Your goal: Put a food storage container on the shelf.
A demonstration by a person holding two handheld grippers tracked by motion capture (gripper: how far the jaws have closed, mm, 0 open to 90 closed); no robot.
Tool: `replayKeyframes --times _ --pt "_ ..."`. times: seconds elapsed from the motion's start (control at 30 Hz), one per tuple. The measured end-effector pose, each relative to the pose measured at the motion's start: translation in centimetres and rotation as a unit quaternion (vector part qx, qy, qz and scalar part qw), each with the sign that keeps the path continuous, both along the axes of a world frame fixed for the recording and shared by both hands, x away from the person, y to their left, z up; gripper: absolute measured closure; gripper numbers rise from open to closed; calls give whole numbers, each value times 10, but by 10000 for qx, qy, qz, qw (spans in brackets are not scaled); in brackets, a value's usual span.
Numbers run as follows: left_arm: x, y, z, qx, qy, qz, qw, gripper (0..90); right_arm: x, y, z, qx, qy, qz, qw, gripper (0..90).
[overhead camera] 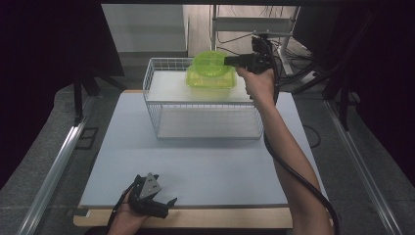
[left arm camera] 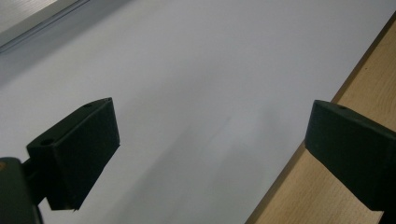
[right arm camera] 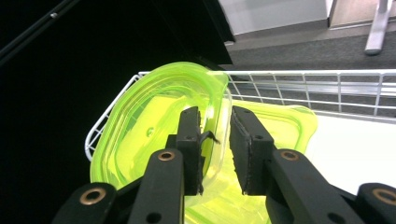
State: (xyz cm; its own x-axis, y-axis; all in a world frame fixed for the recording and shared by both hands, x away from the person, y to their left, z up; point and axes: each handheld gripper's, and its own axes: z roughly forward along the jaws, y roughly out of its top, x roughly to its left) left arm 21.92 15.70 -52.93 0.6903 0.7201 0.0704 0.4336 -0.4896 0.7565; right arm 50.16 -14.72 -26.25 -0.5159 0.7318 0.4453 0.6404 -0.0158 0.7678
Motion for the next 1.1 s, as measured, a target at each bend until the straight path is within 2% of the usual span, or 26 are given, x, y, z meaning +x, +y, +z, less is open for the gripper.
replayKeyframes --times 0.2,0.33,0.43,0.5,0.67,0.83,1.1 --pt "0 0 0 9 2 -8 10000 33 1 3 0 -153 -76 -98 9998 693" --pt "0 0 0 14 1 -13 10000 32 0 3 1 -158 -160 -76 9997 631" --pt "0 0 0 8 -3 -8 10000 32 -3 2 4 -147 -252 -23 9996 622" --pt "0 0 0 5 -3 -4 10000 32 -7 1 6 -162 -324 39 9993 631" --pt "0 -1 0 7 -5 -1 10000 32 -19 -3 9 -307 -504 187 9981 739" --pt "0 -1 0 11 -1 4 10000 32 -26 -10 5 -299 -538 322 9976 746" --pt "0 -1 -1 16 5 8 10000 32 -38 -22 -8 -434 -640 455 9960 640"
